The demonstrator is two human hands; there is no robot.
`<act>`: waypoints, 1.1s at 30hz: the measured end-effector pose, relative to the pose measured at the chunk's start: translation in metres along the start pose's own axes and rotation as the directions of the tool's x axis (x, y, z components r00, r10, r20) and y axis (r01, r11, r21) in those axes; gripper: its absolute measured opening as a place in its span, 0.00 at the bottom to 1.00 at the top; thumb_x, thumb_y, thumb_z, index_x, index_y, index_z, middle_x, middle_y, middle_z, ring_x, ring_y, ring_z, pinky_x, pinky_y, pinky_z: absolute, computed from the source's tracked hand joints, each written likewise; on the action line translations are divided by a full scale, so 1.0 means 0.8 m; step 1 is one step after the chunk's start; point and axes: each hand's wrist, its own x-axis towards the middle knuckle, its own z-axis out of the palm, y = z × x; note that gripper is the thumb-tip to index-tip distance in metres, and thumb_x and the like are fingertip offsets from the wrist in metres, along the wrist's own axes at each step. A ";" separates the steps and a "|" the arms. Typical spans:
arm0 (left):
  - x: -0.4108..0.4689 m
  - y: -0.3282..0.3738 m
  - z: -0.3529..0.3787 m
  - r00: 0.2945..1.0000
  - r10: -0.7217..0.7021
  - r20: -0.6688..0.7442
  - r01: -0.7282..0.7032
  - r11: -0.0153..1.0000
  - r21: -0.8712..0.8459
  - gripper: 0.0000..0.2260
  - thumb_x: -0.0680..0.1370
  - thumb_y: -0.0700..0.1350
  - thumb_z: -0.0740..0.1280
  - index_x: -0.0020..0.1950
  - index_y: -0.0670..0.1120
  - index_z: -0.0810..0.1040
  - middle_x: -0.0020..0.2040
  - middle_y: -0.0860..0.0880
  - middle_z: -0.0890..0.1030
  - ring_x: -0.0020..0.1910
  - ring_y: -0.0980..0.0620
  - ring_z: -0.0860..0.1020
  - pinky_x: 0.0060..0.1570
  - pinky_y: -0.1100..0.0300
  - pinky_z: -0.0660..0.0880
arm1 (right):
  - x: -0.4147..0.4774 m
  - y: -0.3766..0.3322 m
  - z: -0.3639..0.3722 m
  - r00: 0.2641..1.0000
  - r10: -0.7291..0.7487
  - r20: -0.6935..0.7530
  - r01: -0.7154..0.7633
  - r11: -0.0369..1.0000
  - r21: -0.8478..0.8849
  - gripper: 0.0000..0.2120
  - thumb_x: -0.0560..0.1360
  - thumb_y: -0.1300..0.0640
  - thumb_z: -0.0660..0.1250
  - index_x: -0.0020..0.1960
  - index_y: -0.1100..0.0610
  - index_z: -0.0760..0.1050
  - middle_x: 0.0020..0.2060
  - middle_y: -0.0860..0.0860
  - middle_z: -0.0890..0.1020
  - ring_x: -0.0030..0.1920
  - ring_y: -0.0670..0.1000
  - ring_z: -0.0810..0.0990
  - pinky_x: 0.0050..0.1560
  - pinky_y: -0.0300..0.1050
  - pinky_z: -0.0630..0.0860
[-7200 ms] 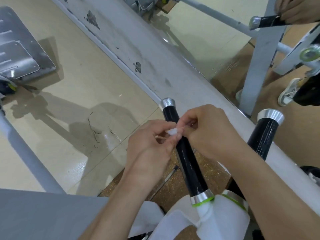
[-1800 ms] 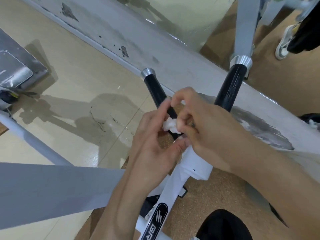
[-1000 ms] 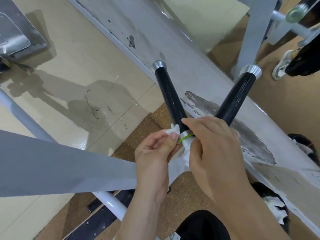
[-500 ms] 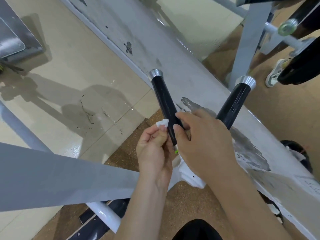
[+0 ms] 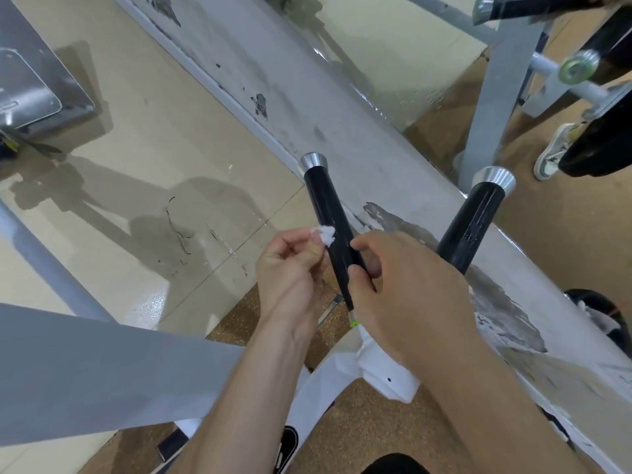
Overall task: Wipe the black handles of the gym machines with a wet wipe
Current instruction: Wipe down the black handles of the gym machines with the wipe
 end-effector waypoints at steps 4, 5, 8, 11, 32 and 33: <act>0.004 -0.004 -0.002 0.999 0.036 0.014 -0.036 0.999 0.039 0.12 0.74 0.33 0.67 0.34 0.46 0.79 0.31 0.49 0.75 0.29 0.56 0.75 0.32 0.65 0.75 | 0.038 0.003 0.000 0.995 -0.003 0.099 -0.006 0.996 0.094 0.10 0.76 0.48 0.59 0.56 0.46 0.73 0.42 0.46 0.77 0.44 0.50 0.77 0.44 0.48 0.74; -0.001 -0.006 -0.004 1.000 0.023 0.021 -0.024 0.999 0.042 0.14 0.74 0.33 0.67 0.32 0.47 0.79 0.29 0.50 0.76 0.28 0.56 0.75 0.31 0.64 0.75 | 0.042 0.002 0.004 0.996 -0.028 0.080 0.024 0.998 0.054 0.06 0.76 0.49 0.58 0.50 0.46 0.73 0.39 0.47 0.76 0.41 0.51 0.75 0.42 0.48 0.73; 0.008 -0.003 0.004 1.000 0.030 -0.007 -0.030 1.000 0.010 0.13 0.75 0.31 0.66 0.34 0.45 0.77 0.27 0.51 0.75 0.26 0.57 0.74 0.31 0.64 0.74 | 0.040 0.003 0.010 0.997 -0.052 0.065 0.052 0.999 0.007 0.11 0.77 0.50 0.56 0.36 0.48 0.62 0.33 0.47 0.69 0.34 0.49 0.69 0.37 0.47 0.69; 0.039 0.007 0.020 0.995 0.042 -0.095 -0.045 0.998 -0.032 0.09 0.75 0.32 0.67 0.38 0.43 0.76 0.31 0.50 0.75 0.29 0.55 0.75 0.35 0.62 0.75 | 0.040 0.003 0.005 0.996 -0.056 0.070 0.055 0.998 0.018 0.07 0.77 0.50 0.56 0.40 0.48 0.66 0.34 0.46 0.70 0.36 0.50 0.71 0.40 0.47 0.72; 0.097 0.033 0.051 0.984 0.004 -0.177 -0.011 0.999 -0.038 0.07 0.74 0.32 0.68 0.39 0.42 0.76 0.36 0.45 0.78 0.31 0.53 0.73 0.33 0.63 0.74 | 0.040 0.000 -0.002 0.992 -0.007 0.127 0.001 0.999 0.049 0.13 0.78 0.46 0.54 0.62 0.41 0.67 0.44 0.42 0.71 0.42 0.45 0.74 0.41 0.43 0.70; 0.109 0.038 0.055 0.981 0.012 -0.195 -0.022 0.999 -0.048 0.07 0.74 0.32 0.69 0.40 0.42 0.76 0.37 0.45 0.79 0.31 0.53 0.74 0.34 0.63 0.74 | 0.040 0.000 -0.002 0.992 -0.013 0.125 0.008 0.999 0.042 0.14 0.79 0.46 0.54 0.63 0.41 0.66 0.44 0.41 0.71 0.42 0.45 0.74 0.40 0.42 0.70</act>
